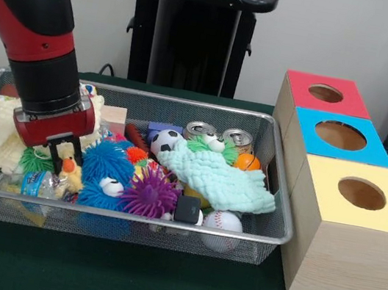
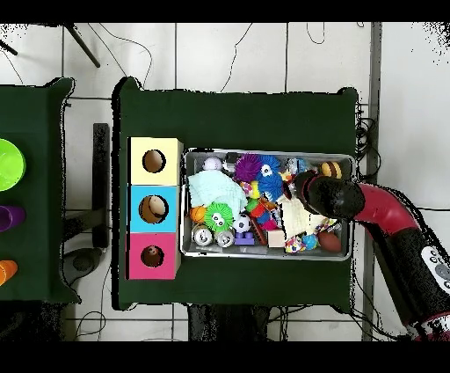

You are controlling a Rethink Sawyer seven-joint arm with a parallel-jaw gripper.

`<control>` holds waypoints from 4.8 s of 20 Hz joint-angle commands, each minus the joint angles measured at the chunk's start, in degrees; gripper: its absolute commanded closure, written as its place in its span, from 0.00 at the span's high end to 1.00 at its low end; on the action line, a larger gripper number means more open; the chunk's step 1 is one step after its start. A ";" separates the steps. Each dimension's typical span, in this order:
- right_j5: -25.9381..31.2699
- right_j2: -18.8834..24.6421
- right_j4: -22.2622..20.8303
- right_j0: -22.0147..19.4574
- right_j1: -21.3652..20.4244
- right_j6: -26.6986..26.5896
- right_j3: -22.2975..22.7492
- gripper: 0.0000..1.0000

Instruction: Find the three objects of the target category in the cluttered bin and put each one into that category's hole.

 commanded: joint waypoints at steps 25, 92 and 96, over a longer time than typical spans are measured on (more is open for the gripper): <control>7.01 1.68 2.79 7.98 -7.62 0.03 3.50 0.00; 7.60 -6.88 19.45 14.10 -30.63 9.60 21.46 0.00; 5.67 -7.41 20.24 14.00 -32.71 10.11 24.42 0.00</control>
